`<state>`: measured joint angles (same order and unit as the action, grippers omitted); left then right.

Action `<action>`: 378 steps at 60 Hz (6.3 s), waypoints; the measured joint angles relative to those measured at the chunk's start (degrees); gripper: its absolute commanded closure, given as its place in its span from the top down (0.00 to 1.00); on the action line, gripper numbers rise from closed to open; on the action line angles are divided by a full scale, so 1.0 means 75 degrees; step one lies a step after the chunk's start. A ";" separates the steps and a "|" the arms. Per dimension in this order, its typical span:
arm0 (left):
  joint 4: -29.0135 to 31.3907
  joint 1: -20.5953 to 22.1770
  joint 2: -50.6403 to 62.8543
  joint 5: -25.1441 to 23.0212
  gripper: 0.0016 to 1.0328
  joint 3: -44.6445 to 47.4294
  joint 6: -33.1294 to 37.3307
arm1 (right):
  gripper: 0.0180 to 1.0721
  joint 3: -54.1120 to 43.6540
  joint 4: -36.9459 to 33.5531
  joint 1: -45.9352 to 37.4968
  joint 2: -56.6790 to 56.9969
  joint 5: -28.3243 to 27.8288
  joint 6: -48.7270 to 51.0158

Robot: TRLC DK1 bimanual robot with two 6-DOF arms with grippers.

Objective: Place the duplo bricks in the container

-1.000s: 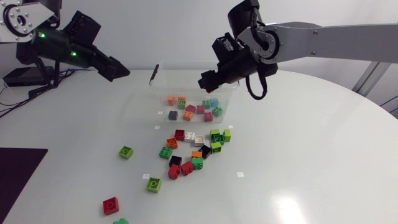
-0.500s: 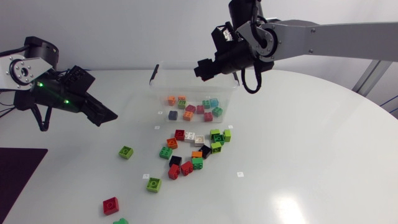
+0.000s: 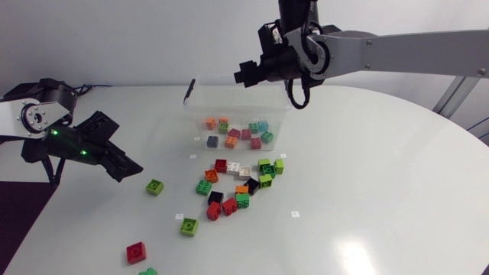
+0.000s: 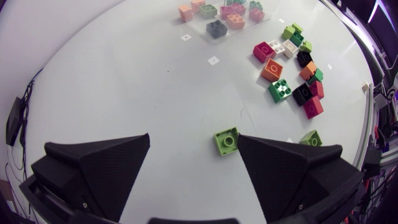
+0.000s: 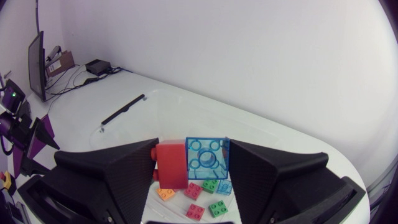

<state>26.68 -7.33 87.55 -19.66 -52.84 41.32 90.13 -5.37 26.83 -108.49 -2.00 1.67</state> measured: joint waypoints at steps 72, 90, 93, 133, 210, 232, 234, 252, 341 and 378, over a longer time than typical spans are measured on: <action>-0.0959 0.1629 0.1556 0.1839 0.79 0.0493 -0.1585 | 0.95 -0.3319 -0.1061 -0.0408 0.3430 0.0271 0.0000; -0.1122 0.1985 0.1751 0.1950 0.32 0.0335 -0.1920 | 0.95 -0.4503 -0.1320 -0.0402 0.3675 0.0221 0.0006; -0.1122 0.1988 0.1751 0.1953 0.26 0.0335 -0.1926 | 0.95 -0.4535 -0.1329 -0.0385 0.3631 0.0271 0.0003; -0.0664 0.1705 0.0204 0.2098 0.24 0.0749 -0.1880 | 0.95 -0.3369 -0.1498 0.0169 0.0323 0.0513 -0.0568; 0.0860 0.1967 -0.1912 0.2098 0.24 -0.0184 -0.1824 | 0.64 -0.3340 -0.1955 0.0259 0.0009 0.0906 -0.0766; 0.0481 0.3063 -0.1507 0.2095 0.24 -0.1434 -0.2328 | 0.64 -0.3334 -0.2716 0.0017 0.1816 0.0909 -0.0734; 0.0379 0.3104 -0.1376 0.2095 0.24 -0.1580 -0.2398 | 0.64 -0.3296 -0.2748 0.0006 0.1891 0.0906 -0.0734; -0.0807 0.3244 -0.0251 0.1839 0.24 -0.2643 -0.3057 | 0.63 -0.2570 -0.2926 0.0009 0.2063 0.0874 -0.0734; 0.0315 0.2294 -0.2148 0.1402 0.95 -0.0769 -0.1818 | 0.62 0.0428 -0.2675 -0.0143 0.0169 0.0615 -0.0740; 0.1384 0.2226 -0.3689 0.1547 0.95 0.2124 0.0227 | 0.95 0.0711 -0.1734 0.0006 -0.0309 0.0845 -0.0589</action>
<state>37.06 9.37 59.88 -8.05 -36.91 43.03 95.46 -18.37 26.87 -110.80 4.34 -2.74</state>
